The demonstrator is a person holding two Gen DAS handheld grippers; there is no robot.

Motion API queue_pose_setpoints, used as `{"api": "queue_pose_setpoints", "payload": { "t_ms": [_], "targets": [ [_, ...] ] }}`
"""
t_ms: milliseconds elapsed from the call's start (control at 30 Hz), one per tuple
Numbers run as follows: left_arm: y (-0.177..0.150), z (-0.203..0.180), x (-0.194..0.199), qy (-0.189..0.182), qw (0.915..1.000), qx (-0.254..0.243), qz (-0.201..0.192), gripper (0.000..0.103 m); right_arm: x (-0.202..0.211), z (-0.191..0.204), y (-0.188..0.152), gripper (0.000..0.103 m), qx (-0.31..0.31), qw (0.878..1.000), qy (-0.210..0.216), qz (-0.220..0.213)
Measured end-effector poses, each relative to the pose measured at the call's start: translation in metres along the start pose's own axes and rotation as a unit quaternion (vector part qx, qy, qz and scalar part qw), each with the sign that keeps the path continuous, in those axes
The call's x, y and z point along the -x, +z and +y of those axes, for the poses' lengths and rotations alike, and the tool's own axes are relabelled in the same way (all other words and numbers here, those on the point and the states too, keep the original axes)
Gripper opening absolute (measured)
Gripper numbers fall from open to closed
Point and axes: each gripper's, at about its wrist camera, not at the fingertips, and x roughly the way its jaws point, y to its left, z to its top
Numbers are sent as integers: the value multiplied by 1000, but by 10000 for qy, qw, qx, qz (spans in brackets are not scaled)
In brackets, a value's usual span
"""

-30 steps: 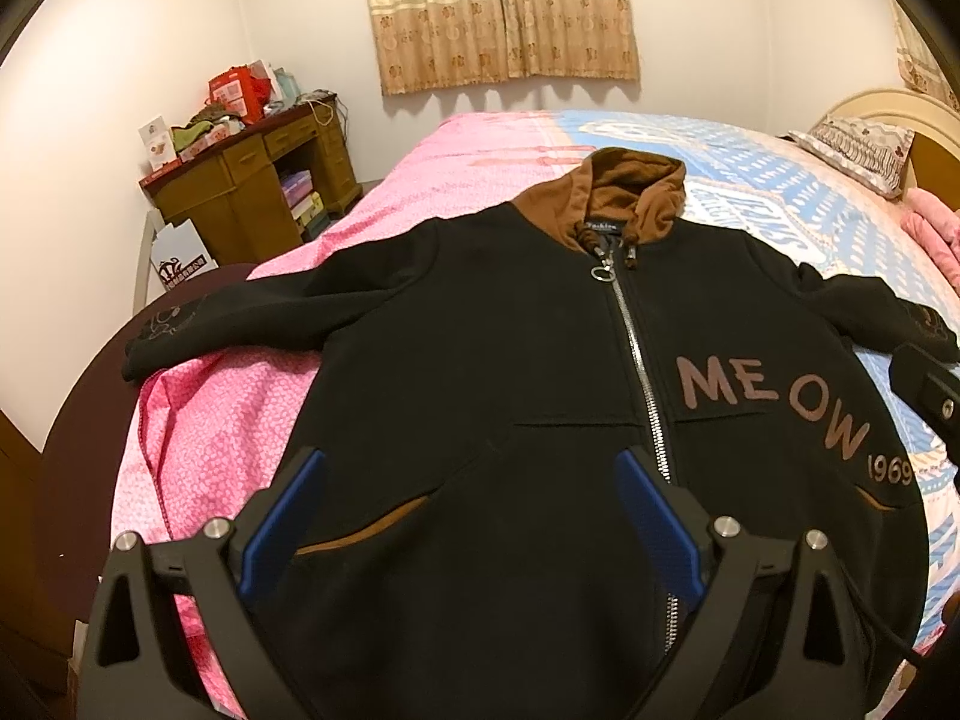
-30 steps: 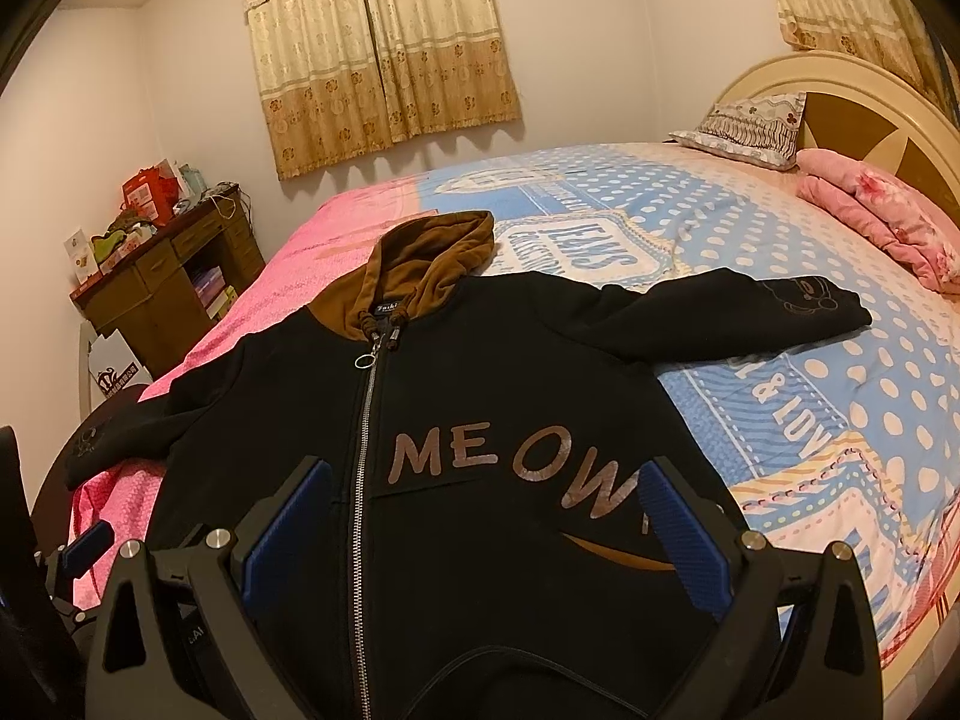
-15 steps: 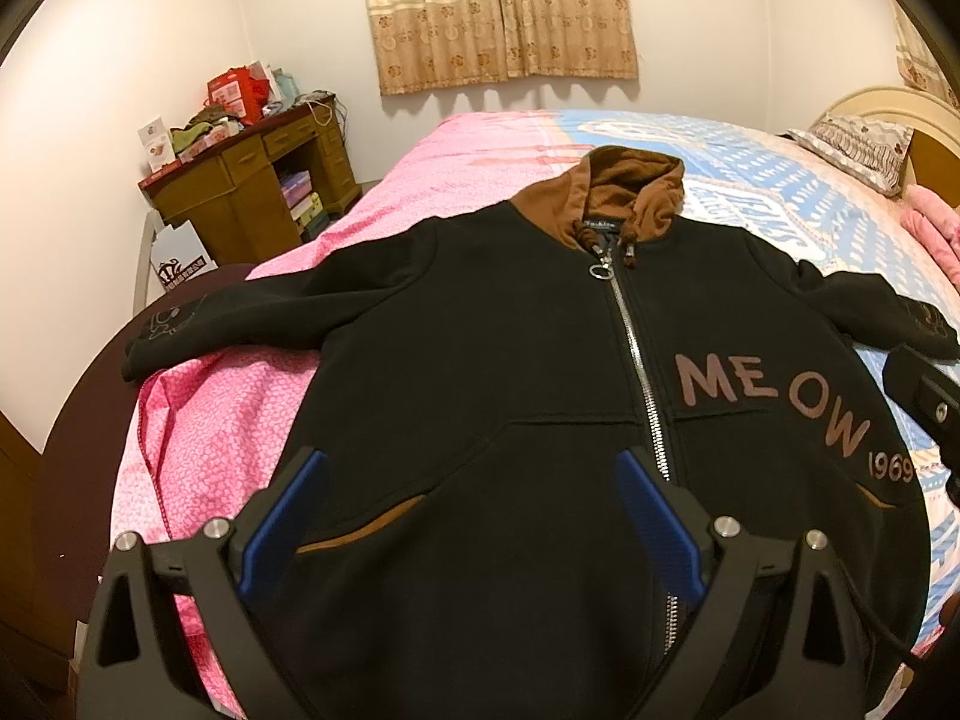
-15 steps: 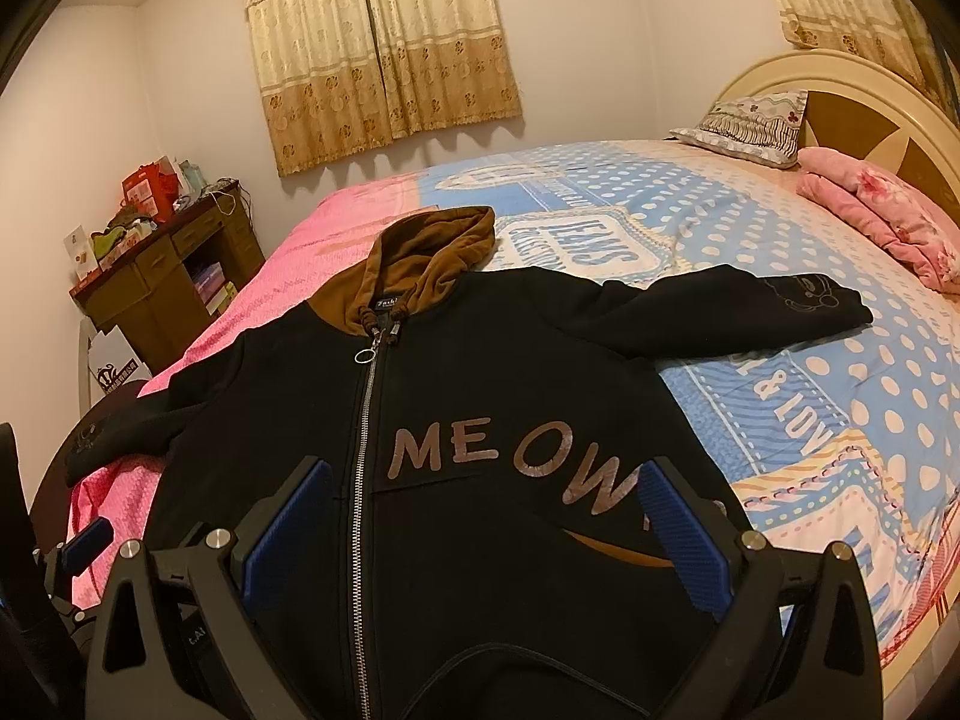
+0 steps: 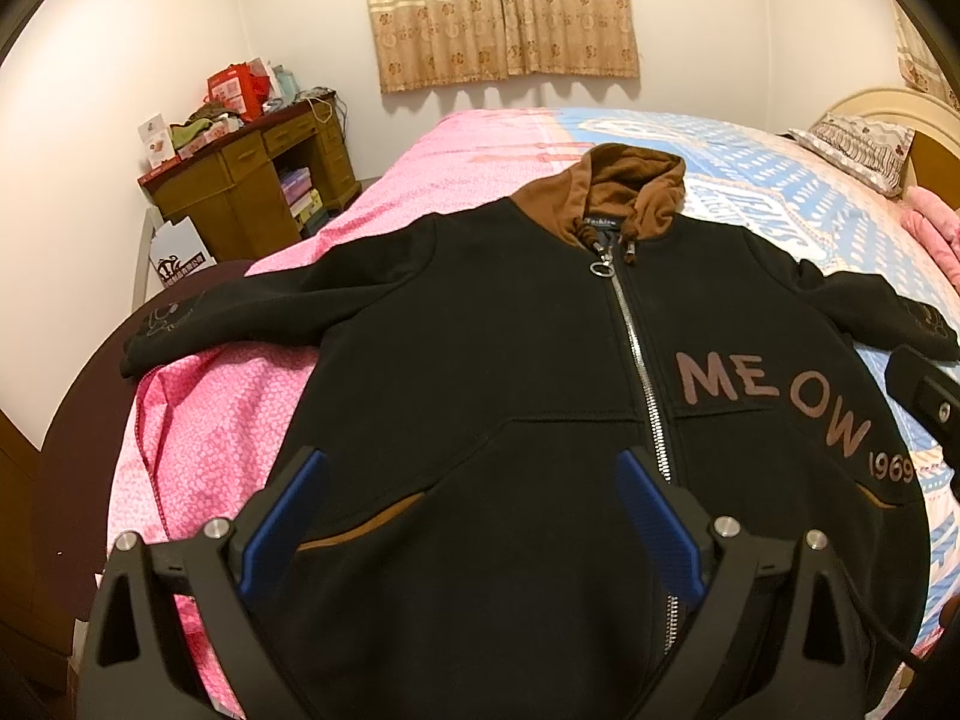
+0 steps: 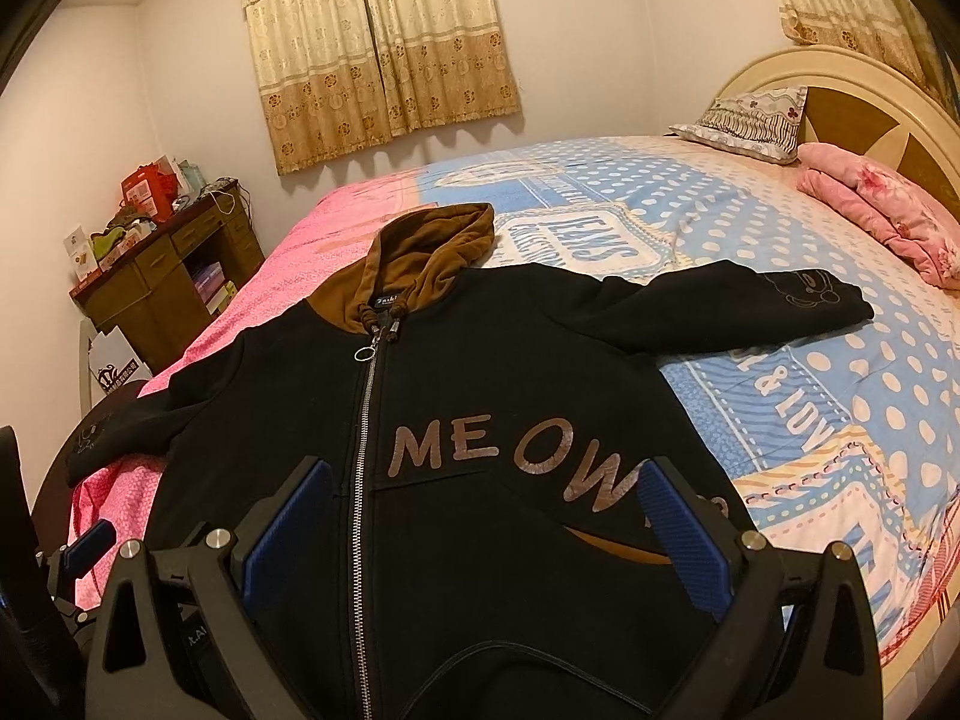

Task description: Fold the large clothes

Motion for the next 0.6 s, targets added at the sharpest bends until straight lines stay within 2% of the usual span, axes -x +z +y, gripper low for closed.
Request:
{"api": "queue_pose_setpoints", "payload": {
  "t_ms": [600],
  "targets": [
    [-2,-6,-10,-33,9999,8,138,98,-10,-1,1,102,12,10000,-25,76]
  ]
}}
